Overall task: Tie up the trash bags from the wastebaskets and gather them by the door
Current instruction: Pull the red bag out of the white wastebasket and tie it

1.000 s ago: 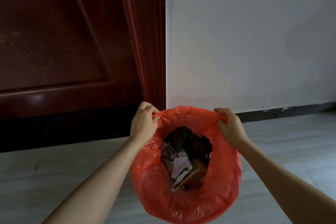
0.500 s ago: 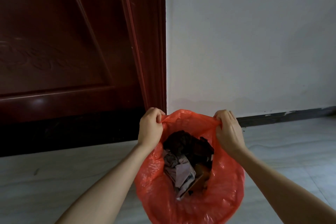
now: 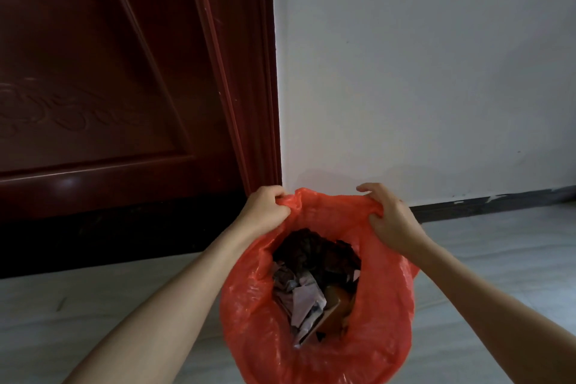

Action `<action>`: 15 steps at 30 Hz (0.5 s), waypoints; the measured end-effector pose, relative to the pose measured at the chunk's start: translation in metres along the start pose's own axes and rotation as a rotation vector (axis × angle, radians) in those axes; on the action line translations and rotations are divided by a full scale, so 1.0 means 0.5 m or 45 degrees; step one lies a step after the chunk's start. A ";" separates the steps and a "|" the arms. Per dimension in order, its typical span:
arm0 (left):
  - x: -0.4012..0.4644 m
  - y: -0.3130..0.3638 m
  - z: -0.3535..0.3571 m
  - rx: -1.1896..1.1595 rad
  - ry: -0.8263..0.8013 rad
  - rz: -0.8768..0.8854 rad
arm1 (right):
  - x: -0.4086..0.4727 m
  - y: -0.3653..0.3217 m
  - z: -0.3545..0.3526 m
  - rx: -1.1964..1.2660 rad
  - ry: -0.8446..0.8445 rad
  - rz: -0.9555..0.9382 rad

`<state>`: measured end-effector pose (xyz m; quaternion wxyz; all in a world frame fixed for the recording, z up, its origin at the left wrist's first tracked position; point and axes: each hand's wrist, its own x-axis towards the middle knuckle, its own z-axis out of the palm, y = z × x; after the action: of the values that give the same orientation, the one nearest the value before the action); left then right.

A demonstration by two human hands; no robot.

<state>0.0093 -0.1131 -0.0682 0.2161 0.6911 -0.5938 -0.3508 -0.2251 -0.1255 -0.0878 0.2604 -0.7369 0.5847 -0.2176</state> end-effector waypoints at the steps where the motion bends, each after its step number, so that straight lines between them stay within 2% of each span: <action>1: 0.002 0.005 0.000 -0.125 -0.061 0.029 | 0.004 -0.006 -0.002 0.117 -0.036 0.004; 3: 0.000 0.012 -0.001 -0.246 -0.158 0.119 | 0.010 -0.011 -0.001 0.229 -0.126 -0.018; 5: -0.008 0.006 -0.003 -0.161 -0.168 0.276 | 0.008 -0.005 0.004 0.188 -0.153 -0.053; 8: -0.041 -0.025 -0.008 0.322 -0.007 0.401 | -0.006 0.026 -0.001 -0.210 -0.004 -0.183; 11: -0.086 -0.056 -0.026 0.886 0.054 0.269 | -0.028 0.069 -0.009 -0.525 0.022 -0.346; 13: -0.115 -0.078 -0.022 1.129 0.015 0.202 | -0.047 0.095 -0.002 -0.603 0.004 -0.347; 15: -0.139 -0.100 -0.004 1.223 0.021 0.196 | -0.069 0.111 0.004 -0.616 -0.020 -0.234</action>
<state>0.0407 -0.0359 -0.0870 -0.0972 0.6695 -0.7363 -0.0147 -0.2728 -0.1015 -0.1255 0.0602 -0.8293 0.5484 -0.0882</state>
